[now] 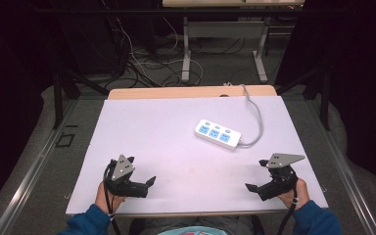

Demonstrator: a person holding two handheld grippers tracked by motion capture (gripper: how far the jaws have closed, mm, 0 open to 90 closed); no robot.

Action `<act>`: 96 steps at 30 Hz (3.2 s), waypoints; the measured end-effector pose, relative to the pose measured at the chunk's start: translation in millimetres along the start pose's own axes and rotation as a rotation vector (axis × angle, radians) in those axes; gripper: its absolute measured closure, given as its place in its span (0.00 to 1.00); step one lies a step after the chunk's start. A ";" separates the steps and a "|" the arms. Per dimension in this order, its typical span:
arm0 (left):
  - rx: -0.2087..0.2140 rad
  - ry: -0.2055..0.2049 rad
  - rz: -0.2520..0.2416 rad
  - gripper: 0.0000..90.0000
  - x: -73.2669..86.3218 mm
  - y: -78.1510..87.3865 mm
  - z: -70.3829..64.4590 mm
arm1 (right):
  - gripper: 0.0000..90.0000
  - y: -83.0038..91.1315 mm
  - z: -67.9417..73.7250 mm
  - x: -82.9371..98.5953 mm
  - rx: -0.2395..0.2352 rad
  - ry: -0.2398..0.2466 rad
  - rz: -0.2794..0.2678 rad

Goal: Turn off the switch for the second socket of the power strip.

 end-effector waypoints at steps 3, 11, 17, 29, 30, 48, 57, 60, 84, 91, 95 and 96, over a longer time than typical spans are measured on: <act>-0.004 0.005 -0.009 0.00 -0.2 0.6 0.3 | 0.00 -1.2 -1.0 -0.6 -0.006 -0.003 0.000; -0.007 -0.003 -0.012 0.00 -0.7 0.5 1.1 | 0.00 -3.8 -1.8 -1.6 -0.016 -0.002 0.018; 0.003 -0.018 0.005 0.00 -0.2 -2.1 0.3 | 0.00 -7.5 -2.1 -4.6 -0.014 0.002 0.008; 0.004 -0.029 0.013 0.00 0.8 -5.8 -1.0 | 0.00 -17.4 -11.3 -15.6 -0.005 -0.003 0.012; 0.007 -0.028 0.015 0.00 1.2 -5.9 -1.1 | 0.00 -18.8 -12.2 -17.4 -0.008 0.002 0.009; 0.009 -0.031 0.019 0.00 1.3 -9.0 -0.3 | 0.00 -44.8 -23.3 -38.1 -0.023 0.010 0.030; 0.015 -0.037 0.021 0.00 1.3 -11.3 -1.3 | 0.00 -52.5 -30.9 -48.0 -0.009 0.003 0.010; 0.016 -0.040 0.028 0.00 1.6 -10.9 -1.6 | 0.00 -56.4 -31.5 -49.6 -0.014 0.002 0.016; -0.002 -0.041 0.031 0.00 3.1 -8.7 -0.1 | 0.00 -81.0 -47.7 -70.6 -0.024 -0.017 -0.007; 0.008 -0.049 0.039 0.00 3.2 -10.5 -1.7 | 0.00 -89.1 -53.1 -74.6 -0.029 -0.036 -0.012; 0.009 -0.039 0.029 0.00 3.0 -10.6 -2.0 | 0.00 -93.0 -56.6 -76.5 -0.027 -0.042 -0.011; 0.005 -0.038 0.027 0.00 2.9 -10.7 -1.7 | 0.00 -94.1 -57.5 -77.3 -0.025 -0.045 -0.012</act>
Point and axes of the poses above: each handheld gripper's, and its own axes: y roughly backward along the jaws, x roughly out of its underside, z roughly to its left, the point moved 9 cm from there along -y, roughly forward along the jaws, and after that the axes turned 3 degrees about -z, right-handed, at the moved point
